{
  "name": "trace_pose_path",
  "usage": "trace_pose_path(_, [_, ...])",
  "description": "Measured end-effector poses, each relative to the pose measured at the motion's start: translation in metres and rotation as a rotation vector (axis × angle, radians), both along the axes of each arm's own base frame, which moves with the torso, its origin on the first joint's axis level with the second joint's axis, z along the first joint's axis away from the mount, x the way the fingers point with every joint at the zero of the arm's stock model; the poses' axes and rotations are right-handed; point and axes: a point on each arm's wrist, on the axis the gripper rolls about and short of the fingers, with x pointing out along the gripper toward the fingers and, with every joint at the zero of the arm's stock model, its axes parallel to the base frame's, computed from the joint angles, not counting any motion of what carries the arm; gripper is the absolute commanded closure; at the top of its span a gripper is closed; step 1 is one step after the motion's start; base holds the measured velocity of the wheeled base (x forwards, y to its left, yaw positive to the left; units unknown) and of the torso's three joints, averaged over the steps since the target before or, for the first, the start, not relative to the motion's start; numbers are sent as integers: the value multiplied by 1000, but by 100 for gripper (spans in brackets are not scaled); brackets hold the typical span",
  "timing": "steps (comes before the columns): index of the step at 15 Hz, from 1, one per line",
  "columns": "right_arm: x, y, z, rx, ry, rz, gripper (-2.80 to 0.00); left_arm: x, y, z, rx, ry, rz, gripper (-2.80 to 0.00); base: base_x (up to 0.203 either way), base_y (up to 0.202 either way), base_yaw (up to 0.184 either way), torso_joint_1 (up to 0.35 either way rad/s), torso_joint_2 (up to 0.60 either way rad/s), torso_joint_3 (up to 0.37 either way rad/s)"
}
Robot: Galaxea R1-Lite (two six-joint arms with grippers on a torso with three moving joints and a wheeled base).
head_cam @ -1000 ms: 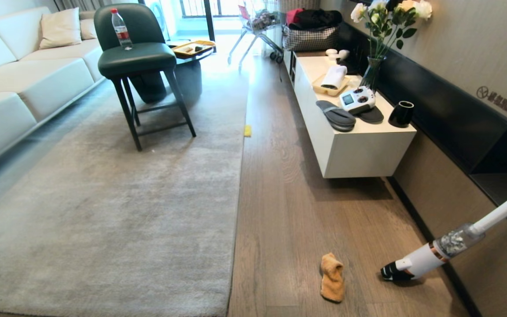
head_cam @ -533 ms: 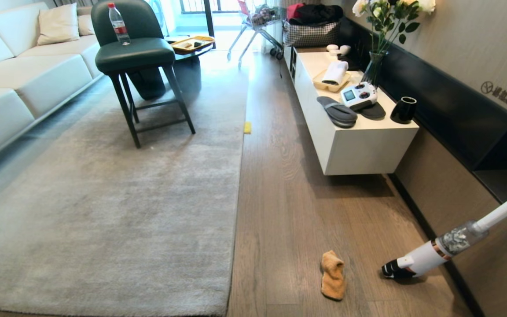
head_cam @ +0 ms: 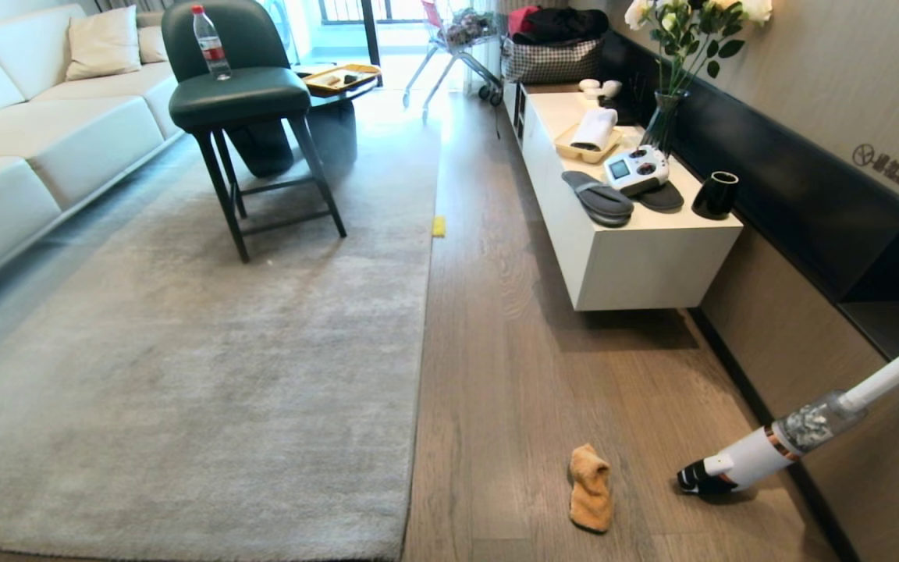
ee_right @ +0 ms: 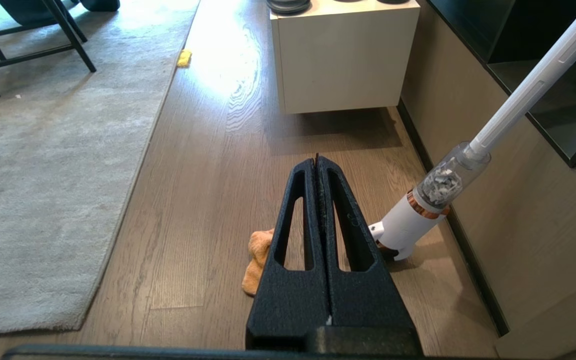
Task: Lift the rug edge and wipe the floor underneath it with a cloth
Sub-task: Lift up the carpet
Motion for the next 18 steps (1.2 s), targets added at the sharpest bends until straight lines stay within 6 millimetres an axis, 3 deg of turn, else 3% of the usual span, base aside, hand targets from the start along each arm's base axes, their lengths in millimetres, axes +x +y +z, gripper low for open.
trace_pose_path(5, [0, 0, 0, 0, 0, 0, 0, 0, 0, 0, 14, 0, -16, 0, 0, 0, 0, 1, 3, -64])
trace_pose_path(18, [0, 0, 0, 0, 0, 0, 0, 0, 0, 0, 1, 0, -4, 0, 0, 0, 0, 3, 3, -195])
